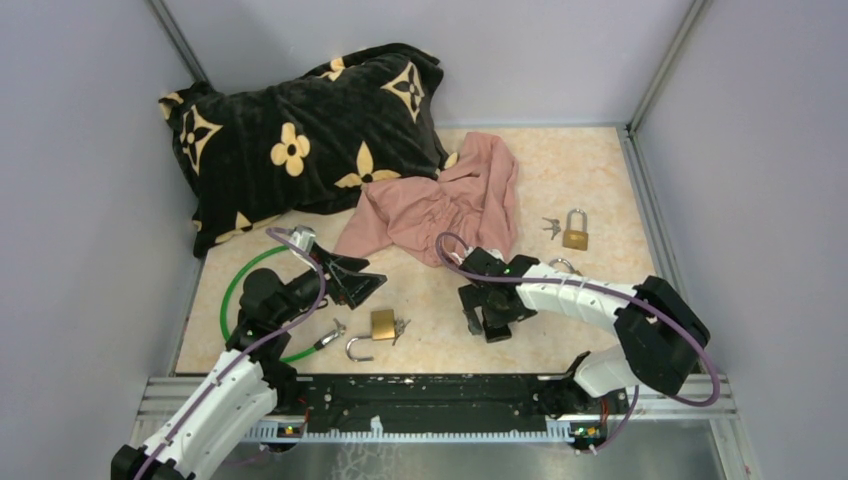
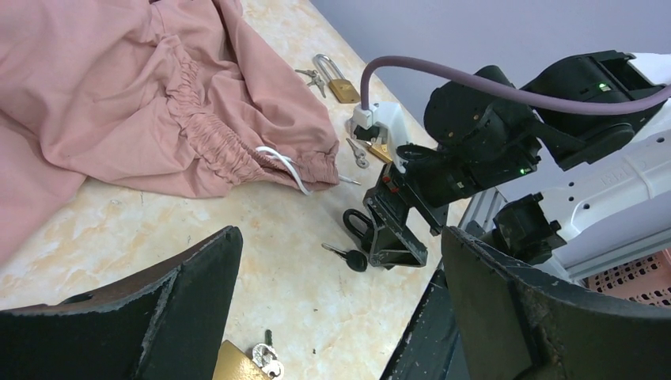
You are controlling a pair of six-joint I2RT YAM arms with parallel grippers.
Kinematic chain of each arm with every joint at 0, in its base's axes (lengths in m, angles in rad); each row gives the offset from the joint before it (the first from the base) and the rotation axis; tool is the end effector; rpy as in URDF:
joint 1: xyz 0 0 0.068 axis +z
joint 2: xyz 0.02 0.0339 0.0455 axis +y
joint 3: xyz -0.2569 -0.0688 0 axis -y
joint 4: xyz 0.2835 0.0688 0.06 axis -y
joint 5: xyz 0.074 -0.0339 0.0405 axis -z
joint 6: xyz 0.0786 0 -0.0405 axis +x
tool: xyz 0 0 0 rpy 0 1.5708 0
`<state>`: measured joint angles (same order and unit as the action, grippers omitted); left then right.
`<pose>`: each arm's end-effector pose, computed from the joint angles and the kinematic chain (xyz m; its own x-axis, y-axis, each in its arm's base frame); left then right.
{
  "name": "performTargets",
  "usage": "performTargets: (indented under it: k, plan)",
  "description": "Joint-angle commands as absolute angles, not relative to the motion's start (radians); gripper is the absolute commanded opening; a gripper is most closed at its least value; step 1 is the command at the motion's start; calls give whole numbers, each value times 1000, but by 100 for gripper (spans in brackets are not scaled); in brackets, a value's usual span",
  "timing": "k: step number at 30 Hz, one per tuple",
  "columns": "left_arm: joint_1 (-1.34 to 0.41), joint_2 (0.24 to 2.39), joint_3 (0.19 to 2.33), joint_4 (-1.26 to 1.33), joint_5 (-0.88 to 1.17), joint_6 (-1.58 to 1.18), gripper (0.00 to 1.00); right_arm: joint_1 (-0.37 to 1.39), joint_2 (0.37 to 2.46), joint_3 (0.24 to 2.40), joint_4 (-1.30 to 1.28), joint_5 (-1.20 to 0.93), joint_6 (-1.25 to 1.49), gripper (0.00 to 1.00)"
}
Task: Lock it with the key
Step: Place the lock at the center of the board, then pick up the lock from the center of the board.
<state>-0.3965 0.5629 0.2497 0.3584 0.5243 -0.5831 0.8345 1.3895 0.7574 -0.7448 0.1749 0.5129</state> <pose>0.1996 -0.1262 0.2267 -0.4033 -0.3479 -0.8464 0.6871 0.4957 -0.5312 0.1895 0.1887 0.0985 -0.9212 -0.2968 -0.2517 -0.2928 0.9546 -0.0542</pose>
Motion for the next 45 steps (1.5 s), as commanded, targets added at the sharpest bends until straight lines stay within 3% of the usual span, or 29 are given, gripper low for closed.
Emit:
performTargets:
  k: [1,3,8,10,19,27,32,38,39,41,45]
  plan:
    - [-388,546,242,383,520,-578,99,847,1342,866,-779,232,485,98]
    - [-385,541,244,383,503,-578,99,896,1343,936,-794,285,513,97]
    - [-342,509,270,287,288,-600,99,1058,1446,1087,-631,346,700,69]
    - [-305,497,296,198,147,-611,99,1113,1537,1131,-532,355,776,64]
    - [-176,413,379,9,-224,-468,99,1232,1955,1476,-576,327,794,73]
    - [-169,397,381,52,-214,-411,99,1253,2088,1552,-628,334,783,73]
    - [-167,399,375,65,-191,-423,99,1258,2100,1554,-703,390,759,66]
    - [-167,403,374,95,-197,-402,99,1258,2106,1542,-784,449,752,65]
    - [-167,403,374,103,-193,-395,99,1259,2105,1536,-787,449,749,62]
    - [-167,403,376,117,-188,-377,99,1256,2098,1516,-778,441,738,48]
    - [-167,405,372,149,-152,-316,99,1232,2029,1419,-697,403,736,2]
